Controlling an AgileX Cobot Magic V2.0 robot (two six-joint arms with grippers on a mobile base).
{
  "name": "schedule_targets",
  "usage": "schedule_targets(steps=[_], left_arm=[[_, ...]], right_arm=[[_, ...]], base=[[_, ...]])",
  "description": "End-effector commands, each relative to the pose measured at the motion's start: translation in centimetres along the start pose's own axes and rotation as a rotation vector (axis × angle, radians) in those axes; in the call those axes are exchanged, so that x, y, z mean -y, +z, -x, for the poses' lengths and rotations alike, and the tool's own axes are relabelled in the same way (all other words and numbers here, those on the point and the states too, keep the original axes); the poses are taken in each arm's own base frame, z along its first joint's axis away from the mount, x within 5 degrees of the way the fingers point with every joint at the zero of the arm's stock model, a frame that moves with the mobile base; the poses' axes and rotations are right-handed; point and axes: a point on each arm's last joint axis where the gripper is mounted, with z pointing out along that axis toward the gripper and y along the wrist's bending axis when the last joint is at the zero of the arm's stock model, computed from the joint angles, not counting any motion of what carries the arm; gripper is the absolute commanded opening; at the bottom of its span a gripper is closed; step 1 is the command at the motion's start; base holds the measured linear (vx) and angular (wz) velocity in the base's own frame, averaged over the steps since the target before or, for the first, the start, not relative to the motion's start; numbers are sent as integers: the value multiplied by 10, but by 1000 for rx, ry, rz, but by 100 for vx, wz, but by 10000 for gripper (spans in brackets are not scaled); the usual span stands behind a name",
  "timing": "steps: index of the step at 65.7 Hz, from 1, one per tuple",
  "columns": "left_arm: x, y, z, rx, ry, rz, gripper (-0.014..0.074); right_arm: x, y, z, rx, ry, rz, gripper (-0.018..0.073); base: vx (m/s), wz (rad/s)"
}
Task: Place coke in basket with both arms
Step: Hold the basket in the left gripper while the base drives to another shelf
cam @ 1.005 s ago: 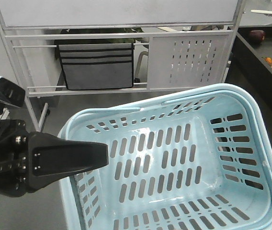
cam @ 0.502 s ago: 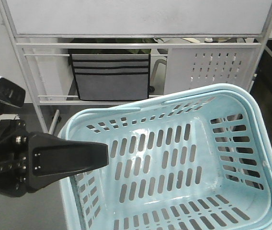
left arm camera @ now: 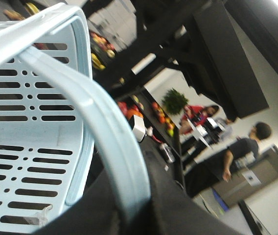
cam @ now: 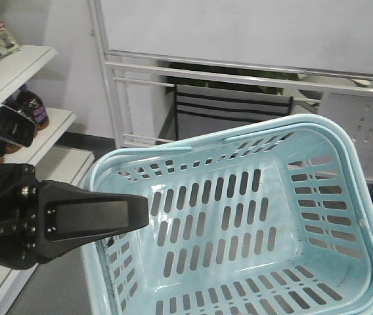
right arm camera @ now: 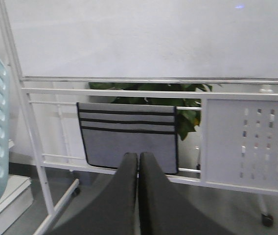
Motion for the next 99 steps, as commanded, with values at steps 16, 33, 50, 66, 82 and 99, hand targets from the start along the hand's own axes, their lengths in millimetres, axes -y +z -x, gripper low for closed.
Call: schedule_targets(steps=[16, 33, 50, 66, 82, 99], left_arm=[[31, -2, 1, -24, 18, -236, -6], [31, -2, 1, -24, 18, -236, -6], [31, -2, 1, -24, 18, -236, -6], [31, -2, 1, -24, 18, -236, -6], [31, -2, 1, -24, 18, -236, -6], [31, -2, 1, -24, 18, -236, -6]], right_arm=[[0, -1, 5, 78, -10, 0, -5], [0, -1, 5, 78, -10, 0, -5], [0, -1, 5, 78, -10, 0, -5], [0, -1, 5, 78, -10, 0, -5], [0, -1, 5, 78, -10, 0, -5], [0, -1, 5, 78, -10, 0, -5]], base=[[18, 66], [15, 62], [12, 55], [8, 51], [5, 55], [3, 58]])
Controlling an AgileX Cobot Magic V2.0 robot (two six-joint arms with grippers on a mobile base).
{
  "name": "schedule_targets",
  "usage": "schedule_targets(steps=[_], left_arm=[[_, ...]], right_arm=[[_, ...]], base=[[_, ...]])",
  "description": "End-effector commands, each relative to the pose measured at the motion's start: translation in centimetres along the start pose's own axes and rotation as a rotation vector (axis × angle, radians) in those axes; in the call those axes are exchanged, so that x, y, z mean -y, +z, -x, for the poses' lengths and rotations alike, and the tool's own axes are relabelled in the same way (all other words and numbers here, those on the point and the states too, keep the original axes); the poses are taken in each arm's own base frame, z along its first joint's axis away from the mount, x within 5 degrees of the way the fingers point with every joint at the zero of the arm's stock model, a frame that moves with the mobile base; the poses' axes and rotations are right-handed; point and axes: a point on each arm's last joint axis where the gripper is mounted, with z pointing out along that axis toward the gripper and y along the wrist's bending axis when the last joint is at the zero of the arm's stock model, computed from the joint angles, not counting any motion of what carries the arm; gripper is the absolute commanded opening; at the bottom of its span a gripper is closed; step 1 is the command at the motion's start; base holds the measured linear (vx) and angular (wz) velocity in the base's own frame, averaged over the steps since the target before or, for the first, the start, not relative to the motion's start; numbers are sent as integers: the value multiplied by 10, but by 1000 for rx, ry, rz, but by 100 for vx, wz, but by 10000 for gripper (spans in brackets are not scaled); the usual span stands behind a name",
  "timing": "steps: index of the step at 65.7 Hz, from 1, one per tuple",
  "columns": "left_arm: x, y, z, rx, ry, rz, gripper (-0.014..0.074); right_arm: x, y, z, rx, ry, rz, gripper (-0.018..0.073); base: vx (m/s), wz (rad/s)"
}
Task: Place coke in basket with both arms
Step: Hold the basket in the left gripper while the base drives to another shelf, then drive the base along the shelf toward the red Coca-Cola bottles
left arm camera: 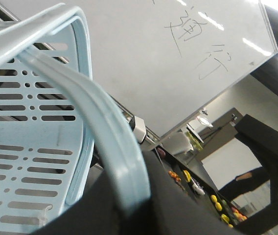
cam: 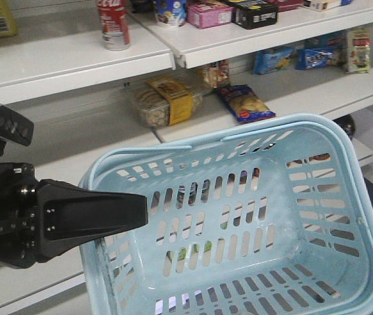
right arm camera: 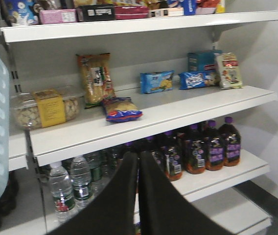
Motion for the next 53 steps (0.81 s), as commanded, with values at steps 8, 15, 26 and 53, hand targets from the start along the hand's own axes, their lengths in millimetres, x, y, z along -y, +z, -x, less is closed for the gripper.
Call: schedule_targets(steps=[8, 15, 26, 53], left_arm=[[31, -2, 1, -24, 18, -236, -6], [31, -2, 1, -24, 18, -236, -6], [31, -2, 1, -24, 18, -236, -6], [31, -2, 1, -24, 18, -236, -6]], right_arm=[[0, -1, 5, 78, -10, 0, -5], [0, -1, 5, 78, -10, 0, -5], [0, -1, 5, 78, -10, 0, -5], [0, -1, 5, 78, -10, 0, -5]], base=[[2, 52], [2, 45], [1, 35], [1, 15]])
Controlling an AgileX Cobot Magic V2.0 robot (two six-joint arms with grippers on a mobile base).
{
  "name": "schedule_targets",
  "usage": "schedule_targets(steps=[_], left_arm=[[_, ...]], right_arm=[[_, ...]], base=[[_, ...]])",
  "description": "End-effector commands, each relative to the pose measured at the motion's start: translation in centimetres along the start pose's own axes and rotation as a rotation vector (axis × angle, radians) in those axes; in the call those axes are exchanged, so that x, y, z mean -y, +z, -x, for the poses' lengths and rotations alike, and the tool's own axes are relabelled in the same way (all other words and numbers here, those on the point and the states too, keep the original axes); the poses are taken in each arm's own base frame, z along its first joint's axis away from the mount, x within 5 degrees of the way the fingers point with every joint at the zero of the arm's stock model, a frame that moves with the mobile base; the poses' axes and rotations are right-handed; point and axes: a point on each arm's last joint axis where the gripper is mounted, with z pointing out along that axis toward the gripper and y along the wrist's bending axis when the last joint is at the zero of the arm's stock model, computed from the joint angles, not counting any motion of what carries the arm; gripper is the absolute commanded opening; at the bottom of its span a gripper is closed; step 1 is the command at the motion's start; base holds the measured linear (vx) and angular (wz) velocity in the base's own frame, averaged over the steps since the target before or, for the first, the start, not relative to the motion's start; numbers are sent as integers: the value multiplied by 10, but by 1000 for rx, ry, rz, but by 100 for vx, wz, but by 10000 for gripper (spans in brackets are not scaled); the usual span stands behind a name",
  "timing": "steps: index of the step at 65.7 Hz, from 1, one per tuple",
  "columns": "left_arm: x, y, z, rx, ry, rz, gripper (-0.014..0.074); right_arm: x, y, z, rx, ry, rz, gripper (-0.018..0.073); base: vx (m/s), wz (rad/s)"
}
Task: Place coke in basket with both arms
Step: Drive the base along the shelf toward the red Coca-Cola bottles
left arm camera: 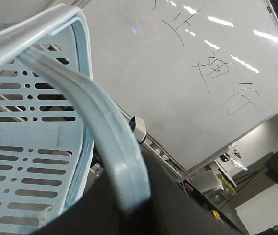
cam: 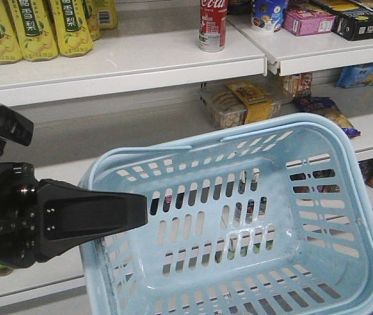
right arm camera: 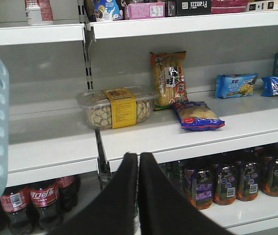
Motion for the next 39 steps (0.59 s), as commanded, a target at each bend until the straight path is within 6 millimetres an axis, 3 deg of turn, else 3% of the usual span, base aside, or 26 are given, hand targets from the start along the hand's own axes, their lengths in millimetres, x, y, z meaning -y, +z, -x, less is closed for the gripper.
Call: schedule_targets(steps=[1, 39], left_arm=[[31, -2, 1, -24, 18, -236, -6], [31, -2, 1, -24, 18, -236, -6]], right_arm=[[0, -1, 5, 78, -10, 0, -5], [0, -1, 5, 78, -10, 0, -5]], base=[[1, -3], [2, 2]])
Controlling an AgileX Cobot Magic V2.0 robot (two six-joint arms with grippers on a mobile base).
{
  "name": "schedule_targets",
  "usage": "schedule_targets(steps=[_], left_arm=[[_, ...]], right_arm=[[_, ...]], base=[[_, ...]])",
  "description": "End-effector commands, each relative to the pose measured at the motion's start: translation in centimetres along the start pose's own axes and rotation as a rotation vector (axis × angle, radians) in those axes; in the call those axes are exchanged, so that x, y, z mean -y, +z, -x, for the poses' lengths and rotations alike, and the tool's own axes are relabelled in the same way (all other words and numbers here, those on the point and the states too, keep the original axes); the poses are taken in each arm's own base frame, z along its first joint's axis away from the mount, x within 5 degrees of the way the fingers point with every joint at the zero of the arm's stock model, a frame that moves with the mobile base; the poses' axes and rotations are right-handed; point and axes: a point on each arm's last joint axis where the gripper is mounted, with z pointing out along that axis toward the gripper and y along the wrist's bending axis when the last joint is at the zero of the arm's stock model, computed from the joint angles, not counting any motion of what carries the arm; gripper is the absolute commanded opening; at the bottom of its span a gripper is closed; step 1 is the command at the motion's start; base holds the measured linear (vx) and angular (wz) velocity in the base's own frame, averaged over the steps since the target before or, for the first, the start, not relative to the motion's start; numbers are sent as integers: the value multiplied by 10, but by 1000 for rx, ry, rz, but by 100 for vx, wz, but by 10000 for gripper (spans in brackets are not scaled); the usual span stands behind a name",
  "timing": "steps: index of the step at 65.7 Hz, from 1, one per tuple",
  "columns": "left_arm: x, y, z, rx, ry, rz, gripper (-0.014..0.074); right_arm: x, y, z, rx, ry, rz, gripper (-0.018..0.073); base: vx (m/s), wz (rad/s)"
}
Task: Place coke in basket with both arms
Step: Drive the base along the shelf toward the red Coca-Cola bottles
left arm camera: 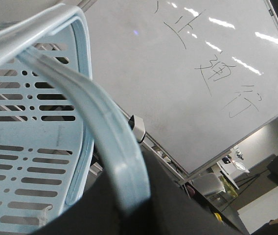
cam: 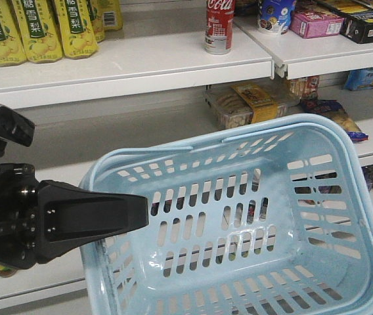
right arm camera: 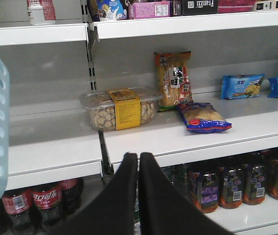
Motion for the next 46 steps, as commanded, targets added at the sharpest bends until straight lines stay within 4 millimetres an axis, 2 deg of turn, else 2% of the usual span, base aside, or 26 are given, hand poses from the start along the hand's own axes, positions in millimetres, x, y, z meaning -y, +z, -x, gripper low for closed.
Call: schedule_targets(steps=[1, 46], left_arm=[[31, -2, 1, -24, 18, -236, -6], [31, -2, 1, -24, 18, -236, -6]], right_arm=[[0, -1, 5, 78, -10, 0, -5], [0, -1, 5, 78, -10, 0, -5]], base=[[3, 6], [4, 0]])
